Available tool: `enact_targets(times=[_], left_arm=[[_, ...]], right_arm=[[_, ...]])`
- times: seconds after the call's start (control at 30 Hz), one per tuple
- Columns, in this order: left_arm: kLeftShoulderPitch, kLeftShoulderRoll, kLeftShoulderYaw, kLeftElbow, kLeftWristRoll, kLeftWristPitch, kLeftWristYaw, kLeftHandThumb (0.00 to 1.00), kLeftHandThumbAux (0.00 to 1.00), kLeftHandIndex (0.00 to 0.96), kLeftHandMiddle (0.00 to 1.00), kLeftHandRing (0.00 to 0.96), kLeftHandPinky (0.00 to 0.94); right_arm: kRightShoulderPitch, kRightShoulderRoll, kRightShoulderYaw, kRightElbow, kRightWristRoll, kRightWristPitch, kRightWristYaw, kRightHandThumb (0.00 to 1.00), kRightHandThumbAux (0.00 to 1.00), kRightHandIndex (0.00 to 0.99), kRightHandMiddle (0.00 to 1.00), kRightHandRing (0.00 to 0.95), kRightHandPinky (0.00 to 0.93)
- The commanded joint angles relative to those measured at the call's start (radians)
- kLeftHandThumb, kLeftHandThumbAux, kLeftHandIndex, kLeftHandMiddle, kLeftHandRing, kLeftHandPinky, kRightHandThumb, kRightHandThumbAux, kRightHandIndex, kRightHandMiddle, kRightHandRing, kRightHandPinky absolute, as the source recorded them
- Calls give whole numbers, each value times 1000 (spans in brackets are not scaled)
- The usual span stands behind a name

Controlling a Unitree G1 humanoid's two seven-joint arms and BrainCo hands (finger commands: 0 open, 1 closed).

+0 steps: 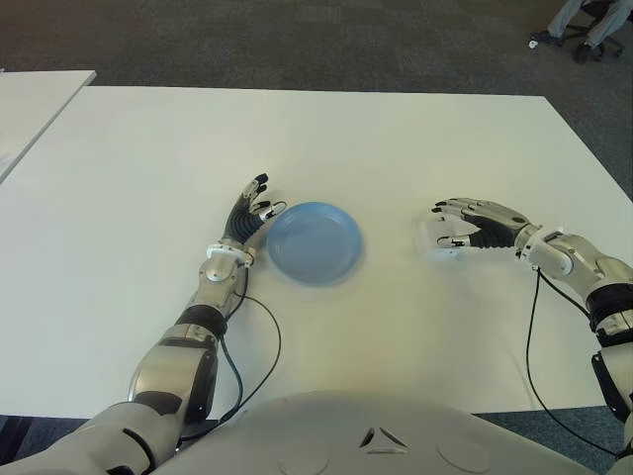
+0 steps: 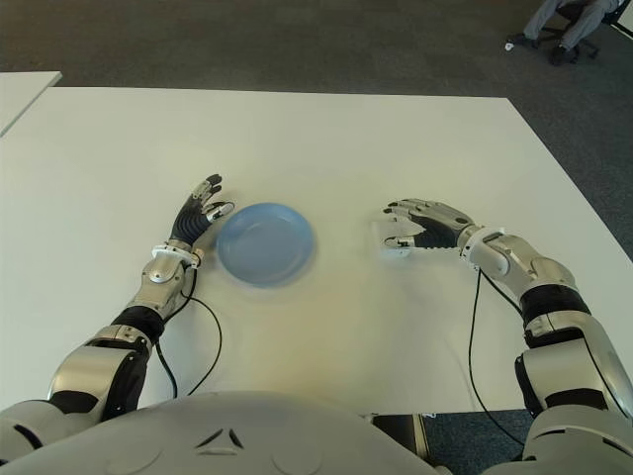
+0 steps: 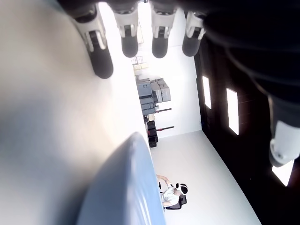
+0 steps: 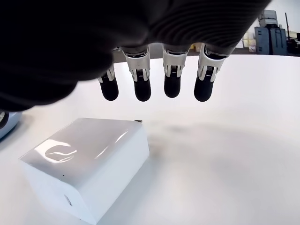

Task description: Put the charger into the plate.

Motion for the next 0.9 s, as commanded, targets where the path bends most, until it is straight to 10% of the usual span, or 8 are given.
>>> enact_targets(times=[0.03,0.9], left_arm=[[59,-9,-15,39,12,56,-23,0,529,74,67,59,51],[74,-14,-11,17,6,43,-28,0,526,67,71,62,51]], right_arm=[[-12,15,18,12,-16,13,-8,296,129,0,0,0,0],[-14,30,85,48,-96,44,-103,282,107,0,0,0,0]])
